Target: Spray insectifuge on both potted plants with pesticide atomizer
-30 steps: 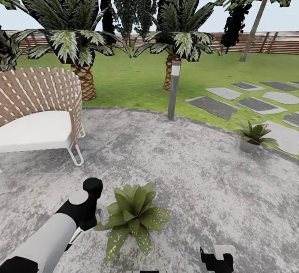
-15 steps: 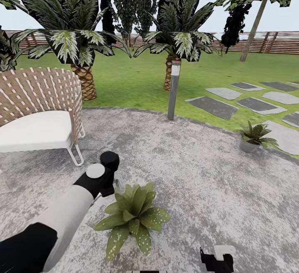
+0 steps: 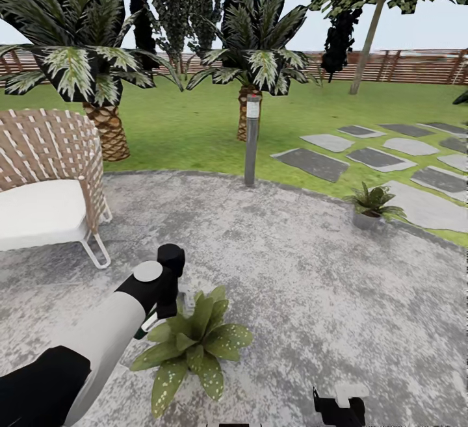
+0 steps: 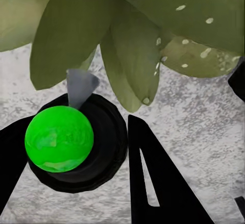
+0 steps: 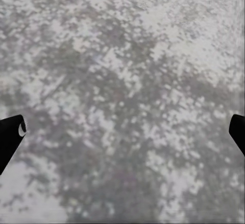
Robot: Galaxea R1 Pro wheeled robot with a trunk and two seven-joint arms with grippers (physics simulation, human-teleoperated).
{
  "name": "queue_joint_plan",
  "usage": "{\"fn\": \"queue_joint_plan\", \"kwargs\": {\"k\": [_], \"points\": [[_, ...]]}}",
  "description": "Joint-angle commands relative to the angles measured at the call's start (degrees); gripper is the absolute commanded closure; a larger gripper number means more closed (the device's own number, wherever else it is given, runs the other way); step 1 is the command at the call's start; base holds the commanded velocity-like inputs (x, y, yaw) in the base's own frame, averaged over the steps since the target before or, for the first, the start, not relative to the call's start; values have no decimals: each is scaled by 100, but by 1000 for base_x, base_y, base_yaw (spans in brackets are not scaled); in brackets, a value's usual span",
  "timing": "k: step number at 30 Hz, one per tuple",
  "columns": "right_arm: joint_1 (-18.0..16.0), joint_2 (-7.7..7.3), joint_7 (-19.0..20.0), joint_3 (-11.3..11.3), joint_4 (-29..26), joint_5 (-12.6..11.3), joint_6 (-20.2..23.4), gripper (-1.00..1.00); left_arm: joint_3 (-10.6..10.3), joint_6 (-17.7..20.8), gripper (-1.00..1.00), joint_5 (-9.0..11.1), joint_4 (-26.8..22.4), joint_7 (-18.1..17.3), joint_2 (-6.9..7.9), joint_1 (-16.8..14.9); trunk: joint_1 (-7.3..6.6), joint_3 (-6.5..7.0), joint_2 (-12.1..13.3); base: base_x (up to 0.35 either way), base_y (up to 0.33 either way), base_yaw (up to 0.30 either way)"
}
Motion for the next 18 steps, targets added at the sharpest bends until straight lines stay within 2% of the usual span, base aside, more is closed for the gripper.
{"fn": "queue_joint_plan", "kwargs": {"k": [1, 3, 4, 5, 9, 18], "points": [[-3, -2, -30, 51, 4, -33, -15, -100, -4, 60, 100, -37, -3, -46, 8, 6, -1, -5, -2, 0, 0, -65], [-3, -2, -30, 53, 4, -33, -15, -100, -1, 60, 100, -41, -6, -46, 38, 9, -1, -5, -2, 0, 0, -23], [-3, -2, -30, 53, 4, -33, -15, -100, 175, 60, 100, -48, -43, -46, 54, -7, -1, -5, -2, 0, 0, -1], [-3, -2, -30, 53, 4, -33, -15, -100, 247, 60, 100, -50, -69, -46, 49, -33, -1, -5, -2, 0, 52, 0], [-3, -1, -30, 53, 4, -33, -15, -100, 267, 60, 100, -78, -80, -46, 26, -24, -1, -5, -2, 0, 196, 0], [-3, 1, -30, 53, 4, -33, -15, -100, 264, 53, 100, -96, -81, -46, 21, 34, -1, -5, -2, -36, 2, 0]]}}
